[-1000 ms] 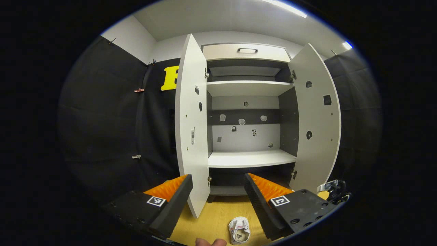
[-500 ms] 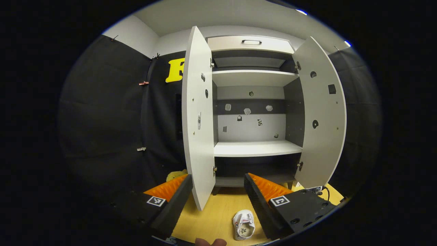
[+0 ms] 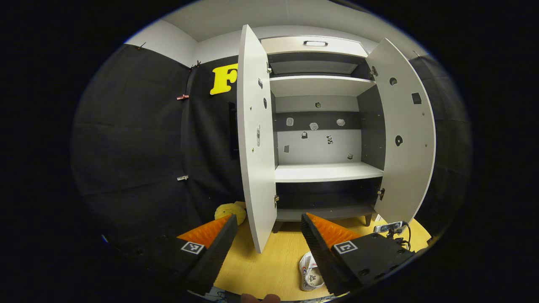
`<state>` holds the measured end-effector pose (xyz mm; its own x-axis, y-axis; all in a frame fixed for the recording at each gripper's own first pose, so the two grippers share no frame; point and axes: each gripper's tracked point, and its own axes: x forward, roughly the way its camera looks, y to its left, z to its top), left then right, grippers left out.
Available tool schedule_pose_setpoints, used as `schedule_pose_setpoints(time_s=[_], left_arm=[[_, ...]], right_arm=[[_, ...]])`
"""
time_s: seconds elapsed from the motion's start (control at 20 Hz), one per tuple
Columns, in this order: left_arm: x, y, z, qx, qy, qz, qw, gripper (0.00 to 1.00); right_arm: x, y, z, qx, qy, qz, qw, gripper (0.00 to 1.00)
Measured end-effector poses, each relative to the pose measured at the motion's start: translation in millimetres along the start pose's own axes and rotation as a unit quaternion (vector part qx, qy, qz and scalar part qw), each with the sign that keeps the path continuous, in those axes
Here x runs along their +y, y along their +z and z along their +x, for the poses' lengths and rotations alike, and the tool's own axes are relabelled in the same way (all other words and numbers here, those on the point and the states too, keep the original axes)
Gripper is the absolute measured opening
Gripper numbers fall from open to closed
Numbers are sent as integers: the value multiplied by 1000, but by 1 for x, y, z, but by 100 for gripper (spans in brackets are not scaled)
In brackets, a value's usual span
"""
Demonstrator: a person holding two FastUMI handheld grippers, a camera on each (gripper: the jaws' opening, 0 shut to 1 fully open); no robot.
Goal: Grab one shoe with the right hand and put it into the shoe cabinet, grab the other shoe with the left hand and put it into the shoe cabinet; then close the right door with the right hand and the left door with the left hand.
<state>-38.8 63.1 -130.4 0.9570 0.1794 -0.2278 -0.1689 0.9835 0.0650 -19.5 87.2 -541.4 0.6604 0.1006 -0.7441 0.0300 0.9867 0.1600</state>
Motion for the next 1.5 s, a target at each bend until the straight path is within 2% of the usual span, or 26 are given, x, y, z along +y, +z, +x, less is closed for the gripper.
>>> schedule_pose_setpoints(time_s=[0.2, 0.5, 0.7, 0.95, 1.05, 1.2, 1.5], left_arm=[[-1, 7, 1, -8, -6, 1, 1000, 95], [-9, 21, 4, -22, -21, -10, 999, 95], [-19, 31, 3, -33, -38, -19, 999, 95], [-26, 38, 4, -41, -53, -33, 997, 95], [-28, 38, 4, -46, -58, -34, 997, 95], [-29, 35, 9, -47, -64, -37, 996, 95], [-27, 28, 21, -37, -67, -48, 996, 95]], right_arm=[[1, 39, -34, -32, 17, -14, 999, 6], [37, 115, -103, -75, 72, -27, 994, 6], [59, 187, -150, -114, 91, -25, 989, 6], [81, 289, -184, -146, 106, -14, 984, 6], [88, 326, -184, -157, 107, -21, 982, 6], [103, 377, -161, -159, 102, -47, 981, 6], [112, 464, -79, -164, 68, -83, 981, 6]])
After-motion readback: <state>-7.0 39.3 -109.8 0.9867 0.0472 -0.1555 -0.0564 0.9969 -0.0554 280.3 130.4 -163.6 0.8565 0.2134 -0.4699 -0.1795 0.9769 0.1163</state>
